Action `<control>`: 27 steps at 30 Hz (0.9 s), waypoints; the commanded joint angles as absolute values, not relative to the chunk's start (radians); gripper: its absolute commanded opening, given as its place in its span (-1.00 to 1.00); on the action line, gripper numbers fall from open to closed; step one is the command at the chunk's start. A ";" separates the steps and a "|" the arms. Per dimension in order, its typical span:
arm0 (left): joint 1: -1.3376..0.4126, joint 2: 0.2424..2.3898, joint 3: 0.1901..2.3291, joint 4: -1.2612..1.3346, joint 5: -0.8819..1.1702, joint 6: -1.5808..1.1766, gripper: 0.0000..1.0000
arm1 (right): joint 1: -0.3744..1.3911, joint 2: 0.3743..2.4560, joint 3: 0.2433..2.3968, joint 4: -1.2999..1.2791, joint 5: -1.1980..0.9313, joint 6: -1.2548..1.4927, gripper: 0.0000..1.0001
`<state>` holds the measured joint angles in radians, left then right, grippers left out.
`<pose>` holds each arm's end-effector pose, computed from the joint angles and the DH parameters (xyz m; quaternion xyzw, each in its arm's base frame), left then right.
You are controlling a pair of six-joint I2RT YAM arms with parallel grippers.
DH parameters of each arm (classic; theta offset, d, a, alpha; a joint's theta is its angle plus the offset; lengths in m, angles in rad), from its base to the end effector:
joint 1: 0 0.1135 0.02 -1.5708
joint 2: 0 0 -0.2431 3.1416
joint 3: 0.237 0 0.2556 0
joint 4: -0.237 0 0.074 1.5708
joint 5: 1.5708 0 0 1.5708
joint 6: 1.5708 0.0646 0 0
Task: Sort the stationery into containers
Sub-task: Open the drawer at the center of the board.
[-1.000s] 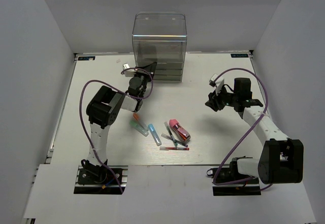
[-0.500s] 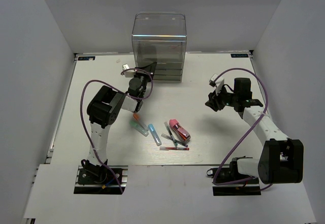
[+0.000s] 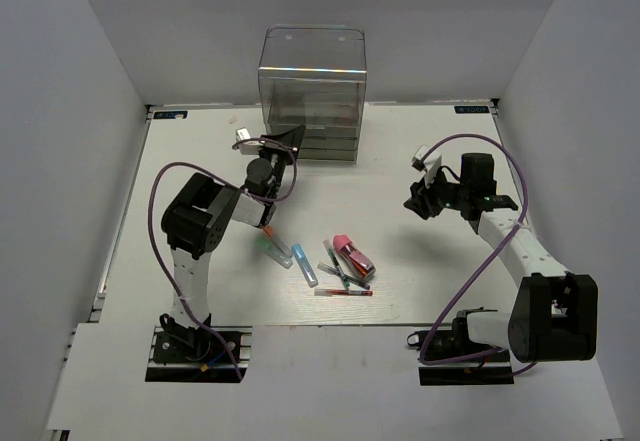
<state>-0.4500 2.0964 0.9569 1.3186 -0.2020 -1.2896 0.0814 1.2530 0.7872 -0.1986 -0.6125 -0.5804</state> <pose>0.3977 -0.1777 0.1476 -0.3306 0.5509 -0.5419 0.5419 0.2889 0.0608 0.2082 -0.4033 0.7678 0.1596 0.4715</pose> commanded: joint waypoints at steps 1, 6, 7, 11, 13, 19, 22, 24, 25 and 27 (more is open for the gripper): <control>-0.462 2.003 0.923 1.416 -0.163 -1.252 -1.00 | 0.087 1.241 0.781 -0.170 -0.630 -0.584 -0.04; -0.471 1.982 0.904 1.428 -0.163 -1.233 -1.00 | 0.090 1.241 0.781 -0.172 -0.629 -0.580 -0.04; -0.471 1.982 0.904 1.428 -0.163 -1.233 -1.00 | 0.089 1.238 0.782 -0.170 -0.630 -0.581 -0.04; -0.471 1.982 0.931 1.450 -0.150 -1.212 -1.00 | 0.094 1.238 0.781 -0.173 -0.629 -0.583 -0.04; -0.471 1.993 0.957 1.450 -0.130 -1.203 -1.00 | 0.089 1.235 0.781 -0.172 -0.629 -0.583 -0.04; -0.471 2.012 1.003 1.470 -0.107 -1.180 -1.00 | 0.089 1.233 0.782 -0.173 -0.627 -0.586 -0.04; -0.471 2.013 1.003 1.492 -0.098 -1.180 -0.97 | 0.090 1.235 0.782 -0.173 -0.626 -0.584 -0.04; -0.471 2.013 1.003 1.493 -0.098 -1.180 -0.90 | 0.089 1.236 0.781 -0.175 -0.626 -0.586 -0.04; -0.471 2.013 1.003 1.493 -0.098 -1.180 -0.87 | 0.089 1.236 0.782 -0.173 -0.626 -0.587 -0.04; -0.462 2.013 1.003 1.493 -0.098 -1.180 -0.82 | 0.090 1.239 0.781 -0.173 -0.626 -0.588 -0.04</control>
